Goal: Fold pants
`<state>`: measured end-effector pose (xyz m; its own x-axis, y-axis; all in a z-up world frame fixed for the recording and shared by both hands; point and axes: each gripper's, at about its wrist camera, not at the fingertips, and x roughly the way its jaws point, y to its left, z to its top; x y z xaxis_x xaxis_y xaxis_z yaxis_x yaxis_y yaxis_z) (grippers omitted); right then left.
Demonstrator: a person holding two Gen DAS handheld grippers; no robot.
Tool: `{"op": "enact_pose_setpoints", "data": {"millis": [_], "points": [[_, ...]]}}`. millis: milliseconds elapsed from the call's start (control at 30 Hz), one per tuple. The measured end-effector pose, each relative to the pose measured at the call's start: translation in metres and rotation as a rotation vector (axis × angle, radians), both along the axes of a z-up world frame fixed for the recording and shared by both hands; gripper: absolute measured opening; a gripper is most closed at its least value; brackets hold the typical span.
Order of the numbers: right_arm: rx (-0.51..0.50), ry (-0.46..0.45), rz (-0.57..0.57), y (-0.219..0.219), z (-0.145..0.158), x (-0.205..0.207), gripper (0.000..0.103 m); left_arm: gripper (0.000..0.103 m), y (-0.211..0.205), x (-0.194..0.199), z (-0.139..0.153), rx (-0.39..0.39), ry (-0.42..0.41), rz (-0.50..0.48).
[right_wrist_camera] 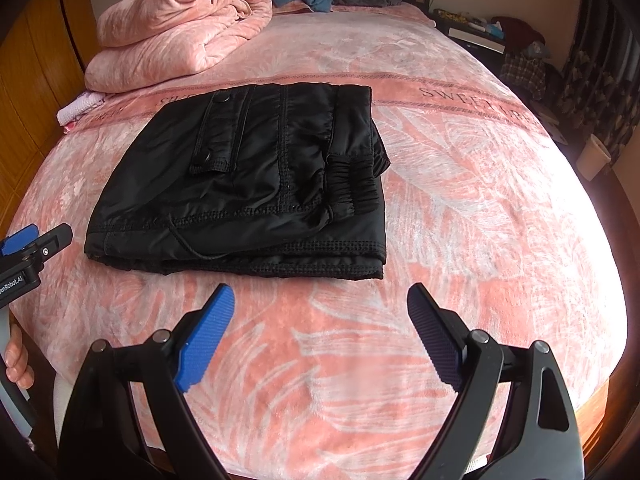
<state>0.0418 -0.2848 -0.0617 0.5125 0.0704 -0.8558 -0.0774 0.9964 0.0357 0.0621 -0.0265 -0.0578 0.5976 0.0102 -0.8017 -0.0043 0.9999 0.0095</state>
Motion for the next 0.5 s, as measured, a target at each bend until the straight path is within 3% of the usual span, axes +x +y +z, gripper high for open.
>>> {"op": "enact_pose_setpoints", "data": {"millis": [500], "points": [[0.003,0.019,-0.005,-0.0012,-0.0062,0.0002,0.09,0.099,-0.003,-0.0026,-0.0021,0.003,-0.005,-0.013]]}}
